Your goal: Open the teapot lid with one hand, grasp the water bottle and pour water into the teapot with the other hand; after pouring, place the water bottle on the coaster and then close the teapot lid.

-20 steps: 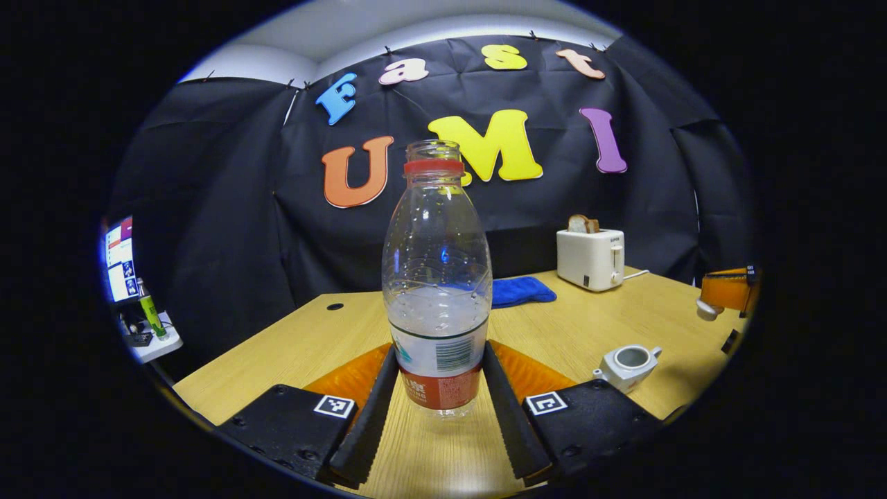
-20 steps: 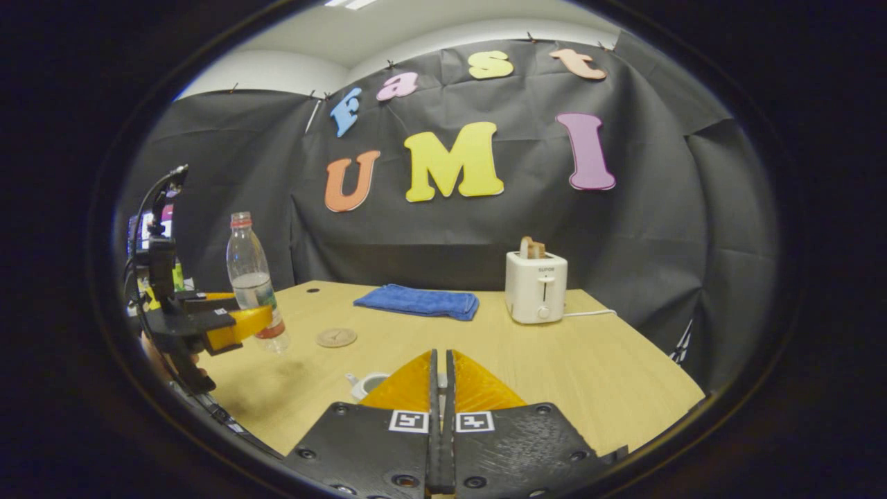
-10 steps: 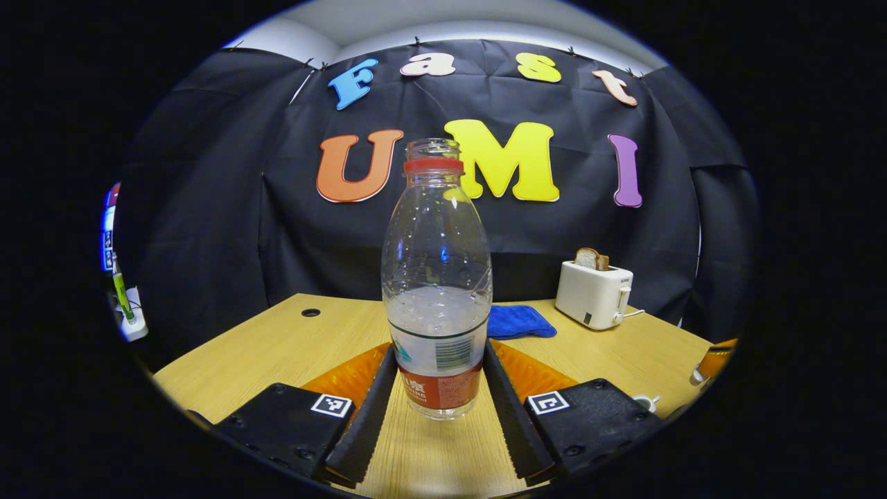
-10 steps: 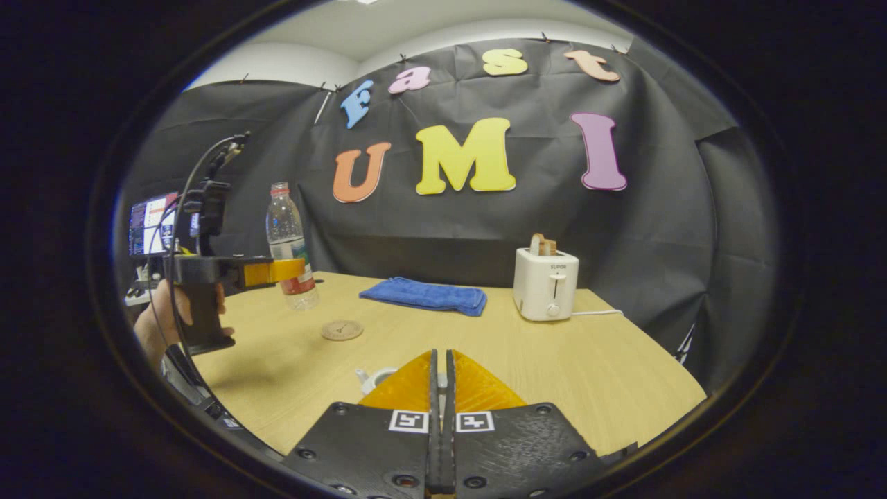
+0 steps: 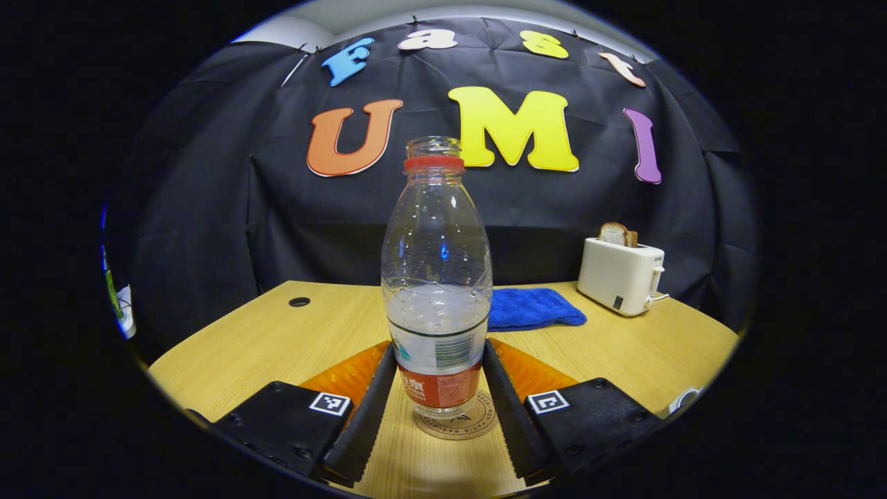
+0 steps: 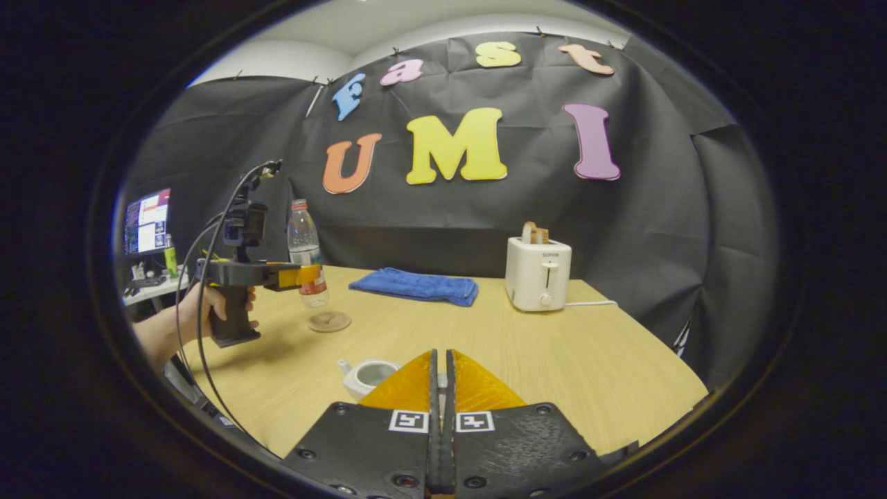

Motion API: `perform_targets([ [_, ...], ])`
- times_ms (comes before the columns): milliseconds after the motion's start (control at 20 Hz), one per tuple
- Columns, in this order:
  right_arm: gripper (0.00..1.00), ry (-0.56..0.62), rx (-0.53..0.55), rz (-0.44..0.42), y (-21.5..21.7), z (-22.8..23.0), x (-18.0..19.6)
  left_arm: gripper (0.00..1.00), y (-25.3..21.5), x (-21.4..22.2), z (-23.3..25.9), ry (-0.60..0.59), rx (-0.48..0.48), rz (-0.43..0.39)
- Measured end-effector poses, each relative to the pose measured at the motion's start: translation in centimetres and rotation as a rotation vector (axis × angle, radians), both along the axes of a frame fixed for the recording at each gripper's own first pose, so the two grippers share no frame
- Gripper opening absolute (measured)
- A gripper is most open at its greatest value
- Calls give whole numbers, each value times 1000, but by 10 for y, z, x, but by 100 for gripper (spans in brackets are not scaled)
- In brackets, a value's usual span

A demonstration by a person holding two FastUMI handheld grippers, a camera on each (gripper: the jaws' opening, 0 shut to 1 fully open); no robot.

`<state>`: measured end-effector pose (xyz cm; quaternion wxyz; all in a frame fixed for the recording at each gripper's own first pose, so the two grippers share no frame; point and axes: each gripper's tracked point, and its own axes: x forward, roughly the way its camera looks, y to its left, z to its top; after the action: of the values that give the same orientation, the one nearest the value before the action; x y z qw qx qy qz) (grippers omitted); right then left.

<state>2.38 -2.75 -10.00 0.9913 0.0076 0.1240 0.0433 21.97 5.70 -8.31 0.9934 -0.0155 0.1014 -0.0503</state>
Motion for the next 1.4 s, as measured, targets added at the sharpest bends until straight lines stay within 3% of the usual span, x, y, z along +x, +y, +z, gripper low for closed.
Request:
perform_targets([
  [300,0,14,9,-8,-5,-7,3,79,-11,7,-15,1,48,-19],
  [350,0,15,9,-9,-6,-8,2,84,-10,9,-18,6,54,-14],
  [400,0,15,11,-10,-7,-8,2,80,-10,9,-20,13,49,-19],
  [750,0,19,13,-15,-9,-10,2,81,-14,10,-24,25,38,-27],
  [850,0,16,11,-13,-8,-8,2,87,-12,8,-23,25,38,-26],
  [900,0,15,11,-11,-7,-8,2,100,-11,8,-23,27,40,-21],
  [1400,0,-15,8,46,24,6,13,100,9,-41,-28,67,67,5],
])
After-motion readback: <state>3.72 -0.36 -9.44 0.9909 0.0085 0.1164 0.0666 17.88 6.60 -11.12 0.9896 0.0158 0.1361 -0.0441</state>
